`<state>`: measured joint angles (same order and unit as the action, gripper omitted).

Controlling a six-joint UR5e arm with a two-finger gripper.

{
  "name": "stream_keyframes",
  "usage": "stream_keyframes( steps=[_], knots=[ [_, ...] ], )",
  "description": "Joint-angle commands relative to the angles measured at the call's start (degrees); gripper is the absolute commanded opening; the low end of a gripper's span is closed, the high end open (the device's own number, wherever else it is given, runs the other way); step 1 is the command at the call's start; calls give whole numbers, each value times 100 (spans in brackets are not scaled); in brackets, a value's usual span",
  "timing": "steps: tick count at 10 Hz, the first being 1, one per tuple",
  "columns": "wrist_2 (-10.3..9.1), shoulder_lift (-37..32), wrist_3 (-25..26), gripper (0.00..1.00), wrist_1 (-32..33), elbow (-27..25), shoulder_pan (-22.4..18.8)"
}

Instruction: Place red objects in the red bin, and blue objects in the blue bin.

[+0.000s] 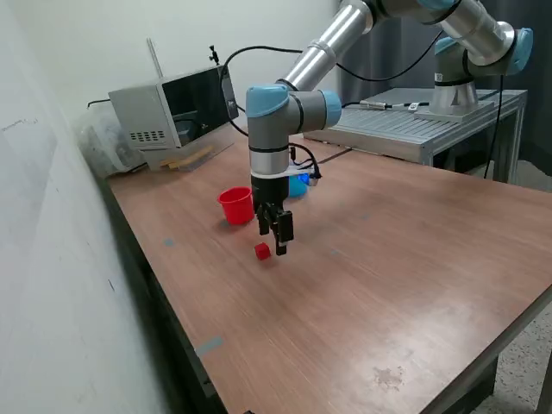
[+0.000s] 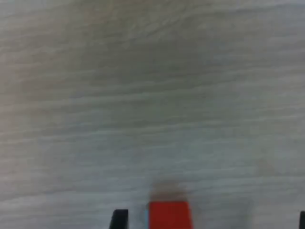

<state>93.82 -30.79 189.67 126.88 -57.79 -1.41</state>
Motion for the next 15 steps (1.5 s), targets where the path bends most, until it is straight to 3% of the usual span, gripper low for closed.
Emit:
stream_keyframes(
  steps=[1,4,5,11,15],
  knots=[
    [66,73,-9,100,83,66,131],
    [66,73,-9,100,127,57,141],
    [66,73,-9,0,127,31,132],
    [57,-14,-510,0,92,-136,114],
    [57,-1101,-816,0,48,-547,149]
  ],
)
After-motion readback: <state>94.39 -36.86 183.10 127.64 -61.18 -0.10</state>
